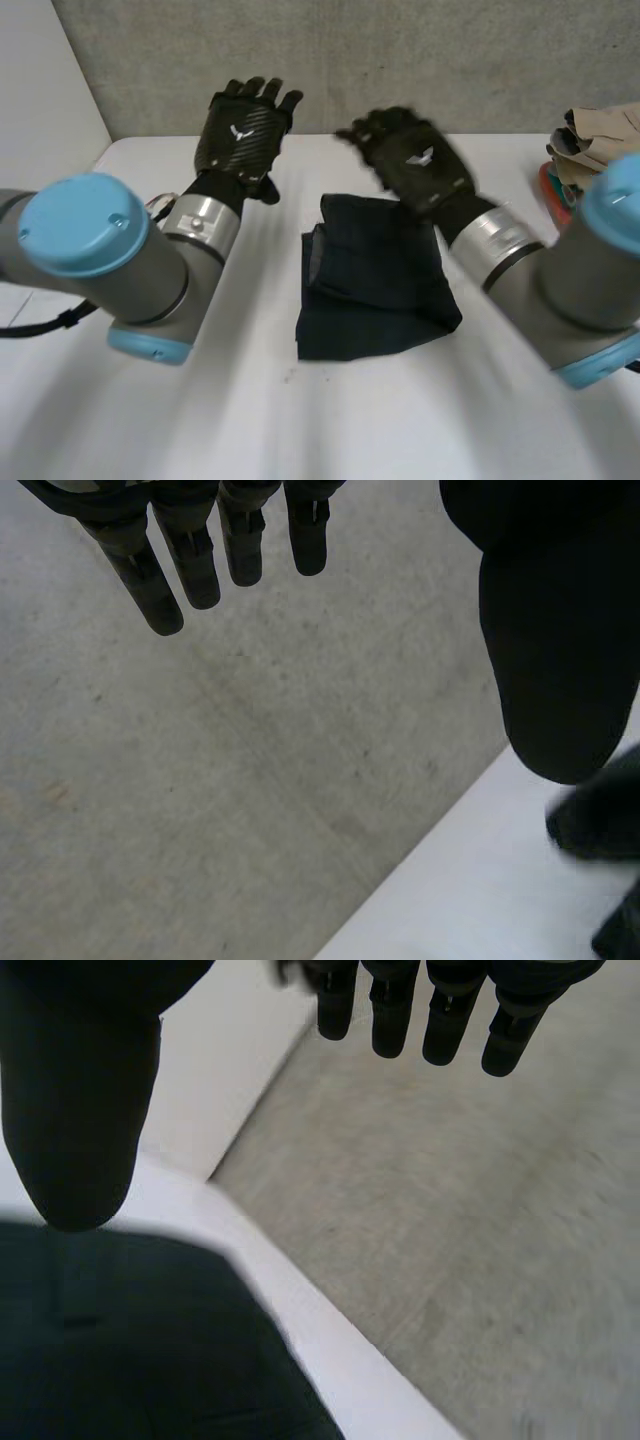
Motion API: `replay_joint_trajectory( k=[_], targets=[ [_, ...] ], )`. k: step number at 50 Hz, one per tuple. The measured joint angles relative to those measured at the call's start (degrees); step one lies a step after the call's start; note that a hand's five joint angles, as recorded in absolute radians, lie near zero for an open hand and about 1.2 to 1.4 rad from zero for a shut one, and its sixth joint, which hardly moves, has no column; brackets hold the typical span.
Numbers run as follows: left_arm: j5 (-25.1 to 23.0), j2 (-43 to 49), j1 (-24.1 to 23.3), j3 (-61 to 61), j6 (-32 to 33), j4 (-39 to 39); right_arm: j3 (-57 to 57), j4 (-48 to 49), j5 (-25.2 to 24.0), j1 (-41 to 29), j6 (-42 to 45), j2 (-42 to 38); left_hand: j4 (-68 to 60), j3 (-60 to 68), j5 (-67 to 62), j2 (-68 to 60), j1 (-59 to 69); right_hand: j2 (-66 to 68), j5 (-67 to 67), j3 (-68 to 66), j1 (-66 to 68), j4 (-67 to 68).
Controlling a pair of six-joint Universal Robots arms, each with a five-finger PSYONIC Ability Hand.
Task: Fold the laundry.
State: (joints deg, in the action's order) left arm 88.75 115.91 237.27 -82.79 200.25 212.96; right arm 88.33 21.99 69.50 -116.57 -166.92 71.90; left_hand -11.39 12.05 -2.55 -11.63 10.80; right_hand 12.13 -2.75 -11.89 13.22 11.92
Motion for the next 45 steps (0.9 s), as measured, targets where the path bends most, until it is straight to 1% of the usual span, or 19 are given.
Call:
replay_joint_trajectory(
  k=[3, 6, 9, 14, 16, 18, 22, 27, 32, 34, 40, 45],
  targets=[
    [-0.26, 3.14, -1.87, 4.47, -2.09, -1.44, -0.64, -3.39, 0.16, 3.60, -8.34, 1.82, 0.00, 0.00, 0.00, 0.00, 0.00, 0.00, 0.00, 0.00, 0.00, 0.00],
    [-0.63, 6.64, -3.84, 9.04, -4.09, -4.05, -2.05, -7.71, 0.32, 6.39, -11.64, 1.78, 0.00, 0.00, 0.00, 0.00, 0.00, 0.00, 0.01, 0.00, 0.00, 0.00],
    [-1.30, 11.53, -6.34, 15.28, -6.16, -8.48, -4.23, -12.78, 0.52, 8.46, -12.54, 0.07, 0.00, 0.00, 0.00, 0.00, 0.00, 0.00, 0.09, 0.00, 0.00, 0.00],
    [-1.76, 18.30, -8.97, 24.29, -7.69, -15.16, -7.58, -17.75, 0.67, 9.81, -11.89, -3.75, 0.00, 0.00, 0.00, 0.00, 0.00, 0.00, 0.01, 0.00, 0.00, 0.00],
    [-1.74, 19.78, -9.37, 26.19, -7.83, -16.71, -8.39, -18.67, 0.65, 9.99, -11.74, -4.73, 0.00, 0.00, 0.00, 0.00, 0.00, 0.00, 0.00, 0.00, 0.00, 0.00],
    [-1.56, 22.91, -10.00, 29.99, -7.95, -20.20, -10.52, -21.15, 0.55, 10.30, -11.43, -7.39, 0.00, 0.00, 0.00, 0.00, 0.06, 0.00, 0.02, 0.00, 0.00, 0.00],
    [-0.18, 26.21, -10.22, 33.54, -7.74, -25.26, -14.01, -25.13, 0.22, 10.13, -10.90, -11.83, 0.00, 0.00, 0.00, 0.00, 0.06, 0.00, 0.01, 0.00, 0.00, 0.00],
    [3.03, 28.13, -9.95, 35.13, -6.78, -32.09, -18.10, -28.75, 0.20, 9.74, -9.60, -16.98, 0.00, 0.00, 0.00, 0.00, 0.04, 0.00, 0.02, 0.00, 0.00, 0.00],
    [5.61, 27.95, -9.72, 33.47, -3.86, -37.18, -21.68, -31.08, 0.63, 9.33, -7.86, -21.63, 0.00, 0.00, 0.00, 0.00, 0.00, 0.00, 0.23, 0.00, 0.00, 0.00],
    [6.09, 27.82, -9.68, 32.63, -2.68, -37.90, -22.56, -31.66, 0.95, 9.09, -7.17, -22.79, 0.01, 0.00, 0.00, 0.00, 0.00, 0.00, 0.23, 0.00, 0.00, 0.00],
    [8.57, 27.85, -9.68, 29.47, 2.82, -38.71, -25.00, -33.84, 4.28, 7.87, -1.10, -27.52, 0.00, 0.00, 0.00, 0.00, -0.32, -1.46, 0.23, 0.00, -0.64, 0.00],
    [9.73, 27.70, -9.68, 28.50, 4.62, -38.31, -25.15, -34.17, 6.58, 7.13, 4.06, -29.06, 0.00, -0.67, 0.00, 0.00, -0.33, -2.81, 0.23, 0.00, -3.06, 0.00]
  ],
)
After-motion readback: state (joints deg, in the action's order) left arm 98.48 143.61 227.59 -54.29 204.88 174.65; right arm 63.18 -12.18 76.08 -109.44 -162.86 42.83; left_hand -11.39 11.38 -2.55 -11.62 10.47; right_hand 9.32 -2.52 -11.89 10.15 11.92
